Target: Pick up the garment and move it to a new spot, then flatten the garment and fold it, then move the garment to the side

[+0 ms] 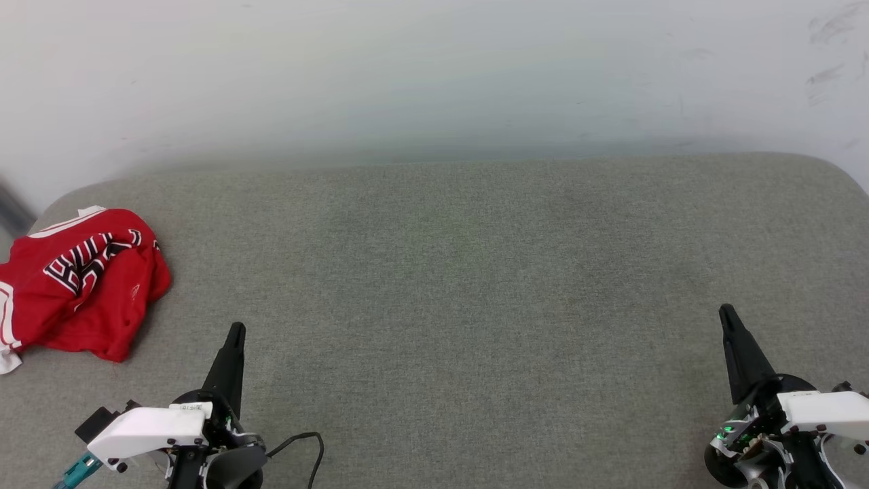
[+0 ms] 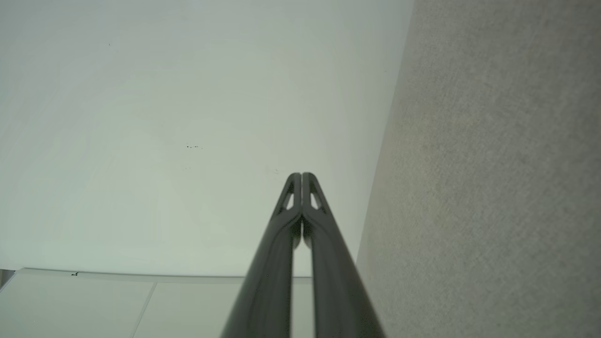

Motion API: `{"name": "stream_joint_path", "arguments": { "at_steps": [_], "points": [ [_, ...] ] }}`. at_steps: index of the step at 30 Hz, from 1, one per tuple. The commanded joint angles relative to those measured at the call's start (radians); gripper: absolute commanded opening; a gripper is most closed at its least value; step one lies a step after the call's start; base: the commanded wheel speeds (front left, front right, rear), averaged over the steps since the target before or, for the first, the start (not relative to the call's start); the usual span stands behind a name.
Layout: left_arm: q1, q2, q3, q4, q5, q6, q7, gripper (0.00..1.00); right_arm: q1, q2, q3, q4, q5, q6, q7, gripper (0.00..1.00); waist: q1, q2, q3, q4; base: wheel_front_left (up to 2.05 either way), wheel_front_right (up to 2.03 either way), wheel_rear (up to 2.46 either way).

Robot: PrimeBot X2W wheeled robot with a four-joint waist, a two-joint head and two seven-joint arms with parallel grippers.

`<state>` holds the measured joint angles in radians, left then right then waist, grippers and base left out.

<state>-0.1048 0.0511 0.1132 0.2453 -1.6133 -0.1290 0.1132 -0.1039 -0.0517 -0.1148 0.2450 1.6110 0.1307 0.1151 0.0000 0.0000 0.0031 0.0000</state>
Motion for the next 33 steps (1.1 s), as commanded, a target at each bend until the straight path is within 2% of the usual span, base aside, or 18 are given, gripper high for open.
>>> {"name": "stream_joint_path", "arguments": {
  "at_steps": [1, 30, 31, 33],
  "points": [
    [-0.009, -0.001, 0.003, 0.001, 0.003, -0.003, 0.005, 0.00, -0.009, 0.004, 0.001, 0.001, 0.004, 0.000, 0.000, 0.00, 0.0000, 0.0000, 0.000, 0.000, 0.00, 0.00, 0.00],
    [0.002, 0.000, -0.001, 0.002, 0.000, 0.000, -0.001, 0.00, 0.002, 0.000, 0.000, 0.002, -0.001, 0.000, -0.001, 0.00, 0.0000, 0.0000, 0.000, 0.000, 0.00, 0.00, 0.00],
    [0.006, -0.001, -0.001, 0.009, 0.000, 0.001, -0.003, 1.00, 0.007, 0.000, 0.001, 0.008, -0.001, 0.000, -0.001, 1.00, 0.0000, 0.0000, 0.000, 0.000, 0.00, 0.00, 0.00],
    [0.025, -0.004, -0.003, 0.026, 0.000, 0.001, -0.003, 1.00, 0.024, 0.001, 0.001, 0.026, -0.001, 0.000, -0.001, 1.00, 0.0000, 0.0000, 0.000, 0.000, 0.00, 0.00, 0.00]
  ]
}}
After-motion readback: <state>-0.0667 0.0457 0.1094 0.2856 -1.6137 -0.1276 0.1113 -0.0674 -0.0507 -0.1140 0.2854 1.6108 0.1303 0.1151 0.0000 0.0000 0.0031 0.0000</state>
